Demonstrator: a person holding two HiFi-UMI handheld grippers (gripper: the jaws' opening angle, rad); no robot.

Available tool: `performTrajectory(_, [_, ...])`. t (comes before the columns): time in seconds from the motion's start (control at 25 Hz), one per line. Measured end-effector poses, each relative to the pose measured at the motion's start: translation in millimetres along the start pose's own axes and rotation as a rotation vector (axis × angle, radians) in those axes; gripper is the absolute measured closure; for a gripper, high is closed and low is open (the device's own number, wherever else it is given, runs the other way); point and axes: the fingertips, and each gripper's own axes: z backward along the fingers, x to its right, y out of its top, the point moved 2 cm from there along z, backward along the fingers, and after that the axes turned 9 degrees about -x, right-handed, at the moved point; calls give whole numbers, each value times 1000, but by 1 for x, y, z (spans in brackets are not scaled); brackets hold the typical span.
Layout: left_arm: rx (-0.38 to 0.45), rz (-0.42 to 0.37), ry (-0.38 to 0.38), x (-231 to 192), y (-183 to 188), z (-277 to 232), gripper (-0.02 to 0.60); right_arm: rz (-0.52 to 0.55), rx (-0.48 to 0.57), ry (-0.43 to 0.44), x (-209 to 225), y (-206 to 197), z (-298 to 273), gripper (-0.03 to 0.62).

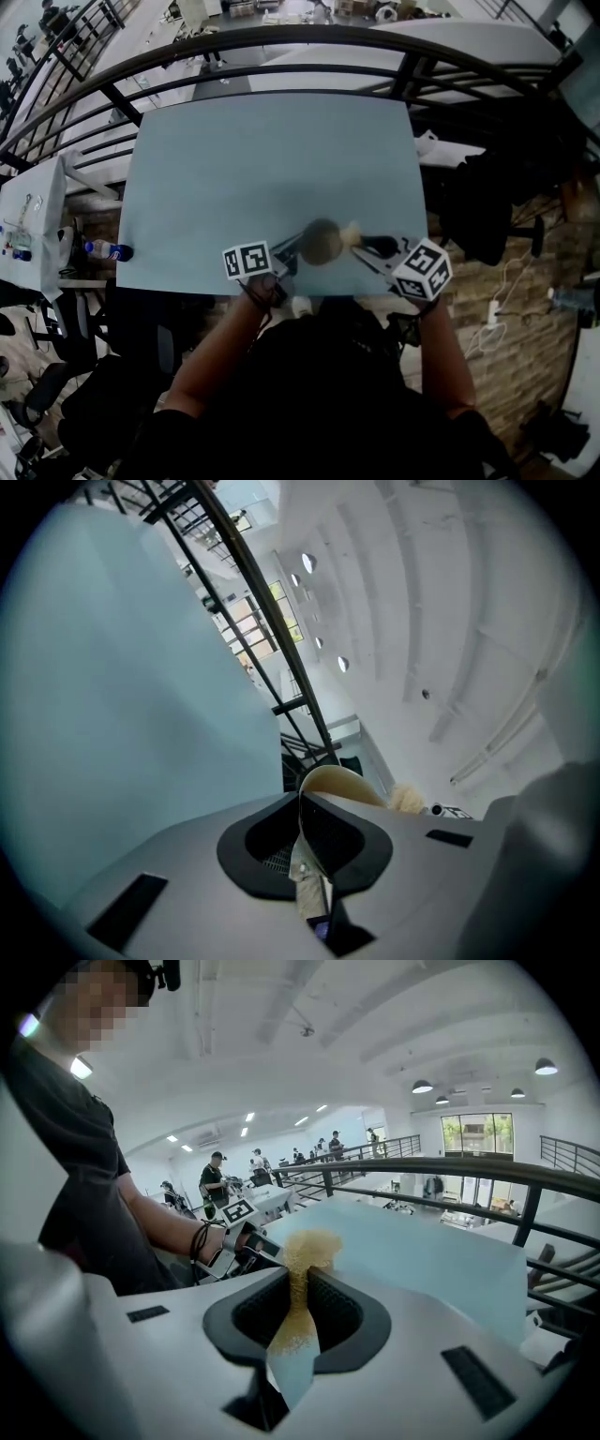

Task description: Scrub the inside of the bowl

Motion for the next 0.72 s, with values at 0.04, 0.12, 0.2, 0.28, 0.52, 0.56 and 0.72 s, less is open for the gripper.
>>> performTrajectory(0.04, [2, 19, -37, 2, -1, 0, 574, 2, 5, 4, -1, 1, 0, 530])
performTrajectory(0.12, [7, 49, -124, 10, -3, -2, 575, 8, 16, 19, -2, 3, 1, 530])
performTrajectory(0.2, [3, 73, -204, 21, -6, -3, 575, 15, 34, 43, -6, 7, 3, 530])
performTrajectory(0.28, [-16, 90, -240, 27, -12, -3, 575, 19, 48, 64, -9, 11, 5, 530])
performTrajectory(0.52, [-51, 136, -334, 41, -23, 3, 575, 45, 71, 131, -16, 24, 11, 530])
performTrajectory(0.56, [-54, 120, -351, 43, -22, 5, 575, 52, 76, 145, -17, 27, 12, 530])
performTrajectory(0.72, [-94, 47, -449, 60, -25, 11, 575, 62, 95, 195, -21, 37, 14, 530])
